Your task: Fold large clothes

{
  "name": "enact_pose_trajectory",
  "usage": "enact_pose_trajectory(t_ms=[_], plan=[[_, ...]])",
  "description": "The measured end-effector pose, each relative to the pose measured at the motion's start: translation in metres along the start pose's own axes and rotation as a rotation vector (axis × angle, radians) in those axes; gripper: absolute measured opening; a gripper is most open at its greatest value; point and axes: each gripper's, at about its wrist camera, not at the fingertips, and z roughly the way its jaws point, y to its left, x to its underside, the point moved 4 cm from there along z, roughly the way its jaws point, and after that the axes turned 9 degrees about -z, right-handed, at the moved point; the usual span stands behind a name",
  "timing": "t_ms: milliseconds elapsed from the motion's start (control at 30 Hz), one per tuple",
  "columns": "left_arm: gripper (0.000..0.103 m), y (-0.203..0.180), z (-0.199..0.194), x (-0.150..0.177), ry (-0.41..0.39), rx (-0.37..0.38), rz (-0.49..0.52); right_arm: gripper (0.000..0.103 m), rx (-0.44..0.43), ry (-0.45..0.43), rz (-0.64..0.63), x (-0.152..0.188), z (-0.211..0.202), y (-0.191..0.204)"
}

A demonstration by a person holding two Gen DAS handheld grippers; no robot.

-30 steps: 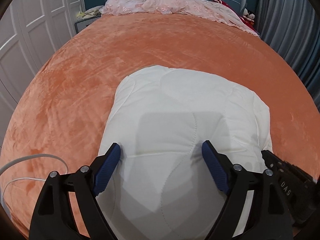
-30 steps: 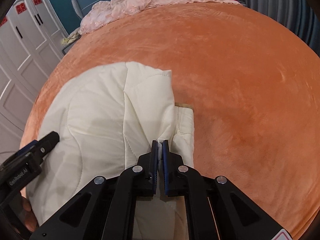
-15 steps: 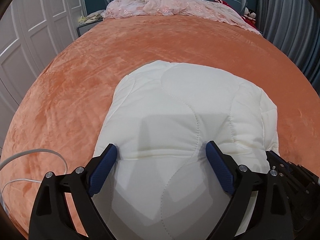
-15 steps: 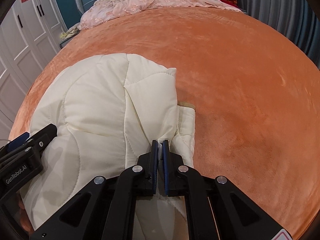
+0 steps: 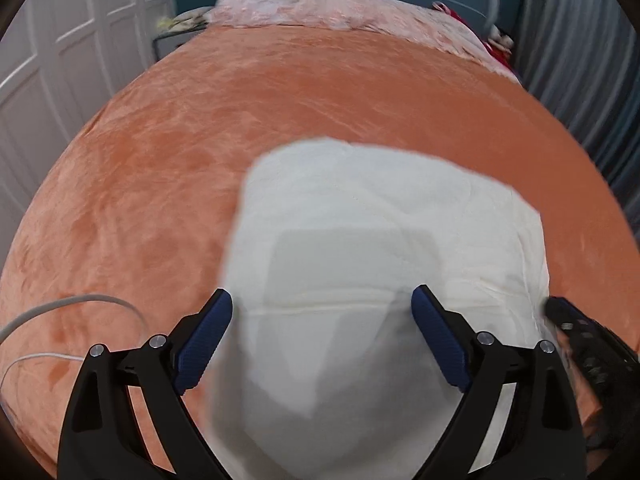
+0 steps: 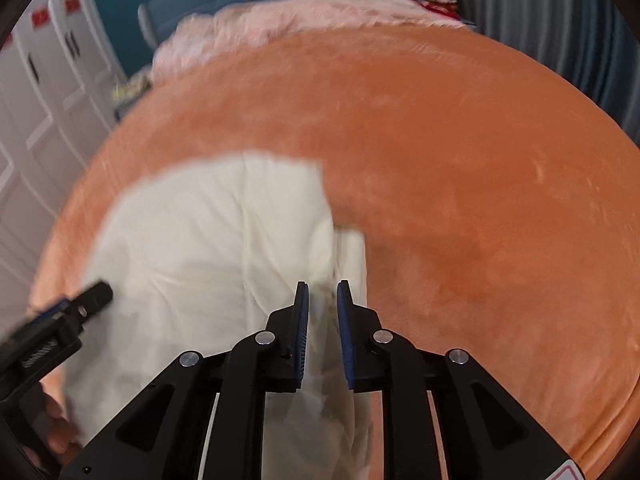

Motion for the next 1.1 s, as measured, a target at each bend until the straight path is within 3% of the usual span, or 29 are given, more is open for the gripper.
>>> enact_pose_trajectory(t_ms=[133, 200, 300, 400, 533, 667, 1100], plan=[[0.088, 0.020, -0.006, -0.032, -0.018, 0.003, -0.080, 0.018, -0.056, -0.041, -0.051, -0.032, -0.013, 0.025], [0.088, 0.017, -0.003, -0.048, -0.028, 0.002, -0.092, 0.025, -0.090, -0.027, -0.096, -0.043, -0.003, 0.043], [0.088, 0.006, 0.010, -0.057, -0.023, -0.001, -0.073, 0.026, -0.075, 0.004, -0.170, -0.050, 0.025, 0.064], [0.088, -0.006, 0.039, -0.052, 0.024, -0.019, -0.053, 0.027, -0.055, 0.053, -0.190, -0.043, 0.057, 0.074], [0.089, -0.011, 0.066, -0.037, 0.046, -0.060, -0.023, 0.028, -0.083, 0.042, -0.163, -0.037, 0.072, 0.066], [0.092, -0.011, 0.075, -0.032, 0.031, -0.070, -0.016, 0.029, -0.104, 0.033, -0.138, -0.030, 0.080, 0.061], [0.098, -0.008, 0.088, -0.024, 0.042, -0.063, -0.039, 0.029, -0.061, -0.017, -0.159, -0.024, 0.084, 0.067]])
